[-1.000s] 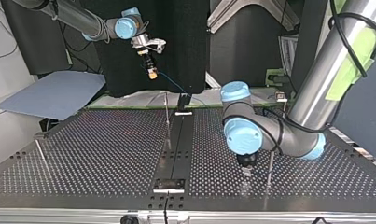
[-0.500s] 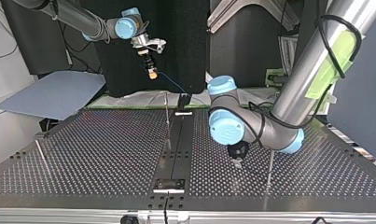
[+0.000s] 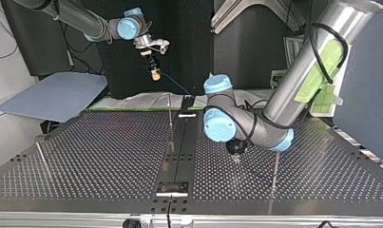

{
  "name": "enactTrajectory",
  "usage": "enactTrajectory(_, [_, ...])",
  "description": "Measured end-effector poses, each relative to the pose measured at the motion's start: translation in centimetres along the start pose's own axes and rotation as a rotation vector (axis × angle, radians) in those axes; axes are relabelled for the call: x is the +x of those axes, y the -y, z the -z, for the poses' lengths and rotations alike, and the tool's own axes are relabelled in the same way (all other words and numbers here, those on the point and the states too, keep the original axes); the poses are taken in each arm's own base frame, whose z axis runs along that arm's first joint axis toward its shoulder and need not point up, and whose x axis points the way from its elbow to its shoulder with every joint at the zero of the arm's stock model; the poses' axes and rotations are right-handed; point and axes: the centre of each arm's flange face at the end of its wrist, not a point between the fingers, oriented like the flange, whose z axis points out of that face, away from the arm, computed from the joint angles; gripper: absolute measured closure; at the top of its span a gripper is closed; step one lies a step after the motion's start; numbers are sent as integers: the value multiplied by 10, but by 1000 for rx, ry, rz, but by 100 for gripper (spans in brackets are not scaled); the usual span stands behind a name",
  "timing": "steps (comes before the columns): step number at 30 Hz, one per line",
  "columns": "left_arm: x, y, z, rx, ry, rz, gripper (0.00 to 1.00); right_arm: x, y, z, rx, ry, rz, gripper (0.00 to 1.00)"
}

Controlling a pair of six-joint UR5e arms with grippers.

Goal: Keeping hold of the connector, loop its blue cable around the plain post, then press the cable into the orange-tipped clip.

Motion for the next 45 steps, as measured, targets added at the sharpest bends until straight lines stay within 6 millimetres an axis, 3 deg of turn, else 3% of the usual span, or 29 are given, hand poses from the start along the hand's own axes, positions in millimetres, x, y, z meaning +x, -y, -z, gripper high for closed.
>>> enactTrajectory(8, [30,34,-12,8,-53,-53,1,0,0,0,1,-1,0,100])
enactTrajectory(30, [57,62,-20,33,-74,-64,1,0,0,-1,2,-4,1,100])
enactTrajectory(45, [89,124,-18,80,-83,-106,1,0,0,-1,2,-5,1,100])
